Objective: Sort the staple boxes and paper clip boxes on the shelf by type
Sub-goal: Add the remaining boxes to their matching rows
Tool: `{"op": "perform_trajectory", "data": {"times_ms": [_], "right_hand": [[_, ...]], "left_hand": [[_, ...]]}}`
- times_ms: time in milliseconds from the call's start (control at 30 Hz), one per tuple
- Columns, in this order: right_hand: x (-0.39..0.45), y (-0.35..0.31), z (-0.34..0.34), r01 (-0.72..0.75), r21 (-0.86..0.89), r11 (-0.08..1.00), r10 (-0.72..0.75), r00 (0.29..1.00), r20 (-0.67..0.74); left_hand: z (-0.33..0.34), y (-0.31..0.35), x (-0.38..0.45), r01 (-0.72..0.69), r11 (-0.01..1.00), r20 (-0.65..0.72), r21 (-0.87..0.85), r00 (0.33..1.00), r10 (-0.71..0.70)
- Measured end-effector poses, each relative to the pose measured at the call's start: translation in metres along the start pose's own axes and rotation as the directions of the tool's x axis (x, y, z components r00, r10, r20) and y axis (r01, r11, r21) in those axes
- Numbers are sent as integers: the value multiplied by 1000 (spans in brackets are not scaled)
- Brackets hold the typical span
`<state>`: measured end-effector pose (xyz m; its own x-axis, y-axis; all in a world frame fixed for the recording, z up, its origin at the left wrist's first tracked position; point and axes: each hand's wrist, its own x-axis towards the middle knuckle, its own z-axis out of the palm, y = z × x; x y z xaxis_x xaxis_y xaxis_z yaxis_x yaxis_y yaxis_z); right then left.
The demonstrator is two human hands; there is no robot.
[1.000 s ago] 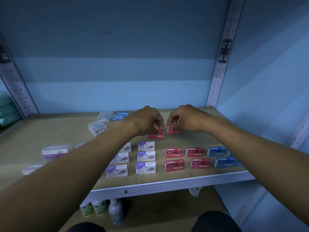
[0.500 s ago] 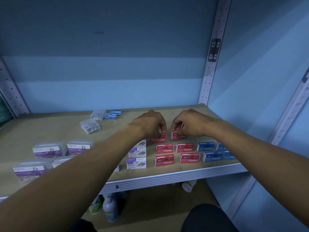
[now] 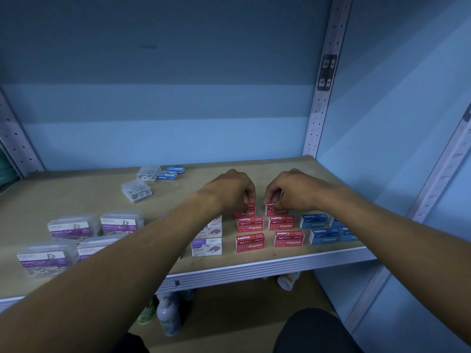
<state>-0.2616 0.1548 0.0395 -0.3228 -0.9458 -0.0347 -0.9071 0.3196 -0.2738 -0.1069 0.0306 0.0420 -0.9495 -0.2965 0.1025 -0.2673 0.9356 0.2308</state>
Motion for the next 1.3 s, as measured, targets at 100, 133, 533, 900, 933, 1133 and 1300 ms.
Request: {"op": "perform_trajectory", "data": {"times_ms": [100,133,533,900,933,1133,1300], "right_hand": [[-1,0,0,-1,5,1000,1,1000,4],[-1,0,-1,1,8,1000,-1,1000,4],[14,-18,-9,-2,10,1000,2,1000,-14],[68,-64,6,72,-20,997,-71,997,27],[74,-68,8,85,-15,996,-85,996,15],[123,-85,24,151,-1,989,-151,988,-22],[164,-91,33,151,4,988,-151,988,-24]], "left_hand": [[0,0,-1,3,1000,1,1,1000,-3],[-1,-1,-1,6,1000,0,7,1000,-6],[-25,-23,-26,118,992,-28,34,993,-117],[-48,-113,-63,265,962,-35,69,964,-263],[-48,-122,-63,273,960,-44,65,962,-270],[-43,-167,-50,287,952,-95,106,956,-277],[-41,-196,-28,299,944,-86,140,953,-289]]}}
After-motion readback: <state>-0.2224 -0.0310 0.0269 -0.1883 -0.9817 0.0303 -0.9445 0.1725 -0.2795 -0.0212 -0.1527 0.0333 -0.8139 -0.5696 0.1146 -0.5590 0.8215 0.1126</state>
